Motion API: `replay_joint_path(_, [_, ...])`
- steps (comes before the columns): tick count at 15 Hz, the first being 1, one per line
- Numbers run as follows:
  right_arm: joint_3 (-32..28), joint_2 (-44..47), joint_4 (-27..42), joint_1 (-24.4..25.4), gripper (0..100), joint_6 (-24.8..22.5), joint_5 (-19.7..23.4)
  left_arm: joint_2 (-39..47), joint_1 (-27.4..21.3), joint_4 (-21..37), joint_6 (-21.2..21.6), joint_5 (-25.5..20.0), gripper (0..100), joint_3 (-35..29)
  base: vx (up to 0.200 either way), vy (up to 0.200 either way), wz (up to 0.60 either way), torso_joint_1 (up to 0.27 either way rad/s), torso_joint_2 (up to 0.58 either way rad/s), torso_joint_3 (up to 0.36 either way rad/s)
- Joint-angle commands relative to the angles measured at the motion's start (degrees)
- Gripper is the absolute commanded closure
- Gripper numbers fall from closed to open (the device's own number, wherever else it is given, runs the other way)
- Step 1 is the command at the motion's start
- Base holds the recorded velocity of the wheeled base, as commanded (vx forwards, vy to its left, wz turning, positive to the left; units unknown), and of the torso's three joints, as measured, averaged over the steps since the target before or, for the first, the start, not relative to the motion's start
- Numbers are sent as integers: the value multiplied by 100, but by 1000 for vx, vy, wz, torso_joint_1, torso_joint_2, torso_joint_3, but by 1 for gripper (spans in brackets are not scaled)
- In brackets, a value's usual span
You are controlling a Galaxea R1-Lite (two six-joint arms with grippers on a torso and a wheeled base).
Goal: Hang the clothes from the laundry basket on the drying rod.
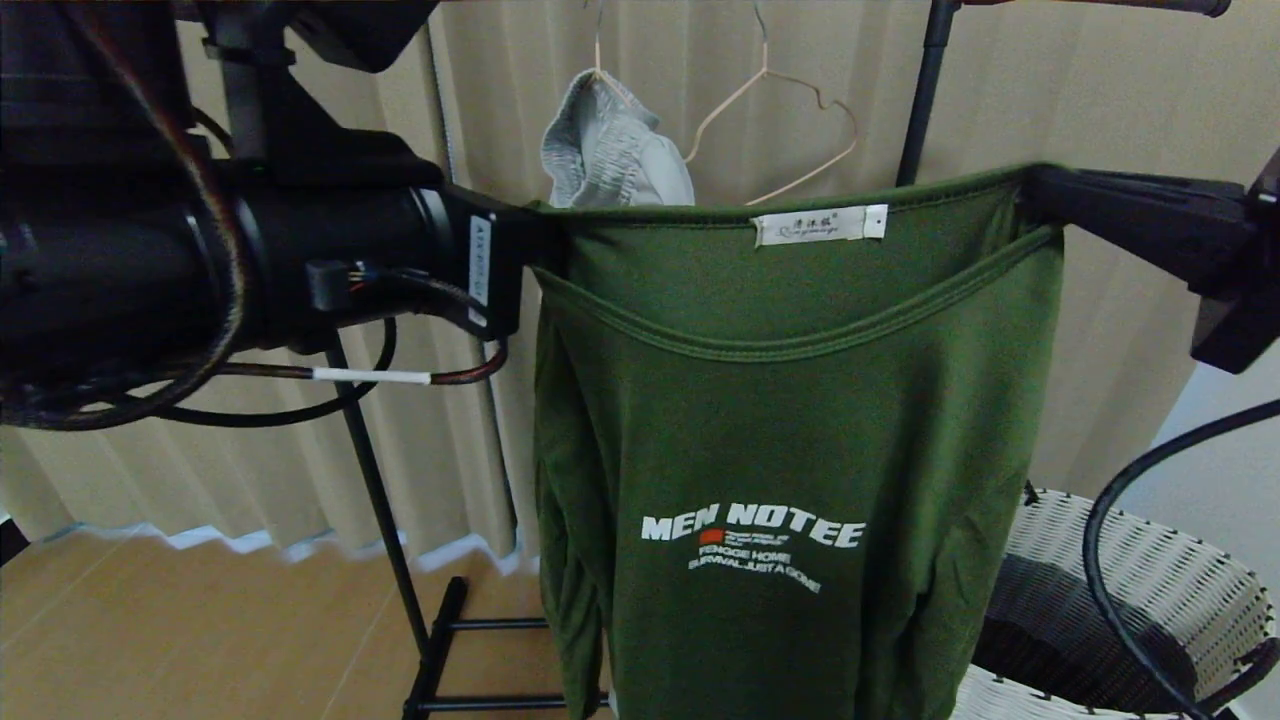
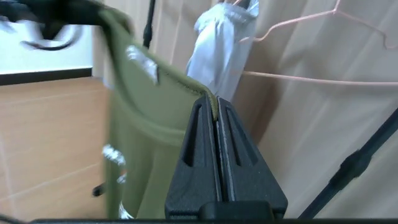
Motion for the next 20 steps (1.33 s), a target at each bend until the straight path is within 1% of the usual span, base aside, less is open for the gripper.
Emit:
replay_joint_path(1, [-75,506,-319,-73,100,12,-63,-619,-14,216,15,-290,100,193,0,0,0,0,0,0])
replay_joint_path(6, [-181,532,-345,-73,100,12,-89,-663,-66,145,24,-281,100,307,0,0,0,0,0,0])
replay_joint_path(9, [-181,523,-301,-82,100,-6,-274,-654,-40,145,33,-264,100,369,0,0,0,0,0,0])
replay_joint_path(12, [-172,523,-301,-82,100,-15,-335,-646,-22,137,173,-246,100,369,0,0,0,0,0,0])
replay_joint_path(14, [-172,506,-301,-82,100,-15,-362,-663,-31,58,173,-246,100,369,0,0,0,0,0,0])
replay_joint_path(16, [-163,488,-301,-82,100,-15,-362,-654,-31,-145,173,-237,100,360,0,0,0,0,0,0])
replay_joint_path(20, [-181,471,-310,-82,100,-15,-362,-681,-31,-180,173,-246,100,281,0,0,0,0,0,0])
